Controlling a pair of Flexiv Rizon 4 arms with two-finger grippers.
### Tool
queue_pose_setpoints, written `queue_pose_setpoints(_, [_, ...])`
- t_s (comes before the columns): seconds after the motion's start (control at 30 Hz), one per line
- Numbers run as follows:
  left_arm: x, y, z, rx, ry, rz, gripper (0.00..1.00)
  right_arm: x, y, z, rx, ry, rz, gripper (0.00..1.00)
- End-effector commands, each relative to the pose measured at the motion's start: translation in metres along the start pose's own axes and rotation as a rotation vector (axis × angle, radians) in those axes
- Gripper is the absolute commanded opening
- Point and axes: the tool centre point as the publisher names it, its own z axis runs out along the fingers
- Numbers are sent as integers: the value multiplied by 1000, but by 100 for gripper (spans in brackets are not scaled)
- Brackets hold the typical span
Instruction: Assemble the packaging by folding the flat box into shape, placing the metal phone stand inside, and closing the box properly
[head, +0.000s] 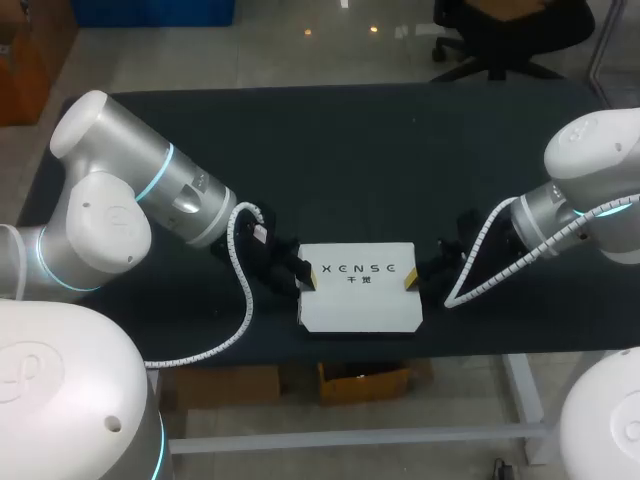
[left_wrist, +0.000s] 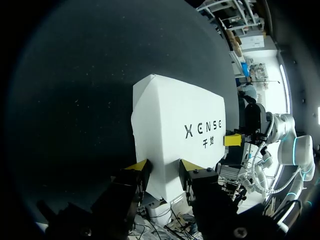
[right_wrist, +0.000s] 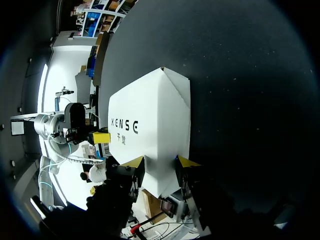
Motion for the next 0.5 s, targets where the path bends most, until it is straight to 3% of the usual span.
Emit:
queue_pose_setpoints(0.03, [9,-3,7,-7,-9,-3,39,4,2,3,16,13,4,38])
queue_pose_setpoints(0.5, [11,-5,5,-58,-1,-29,42,3,6,1,57,-8,57,37])
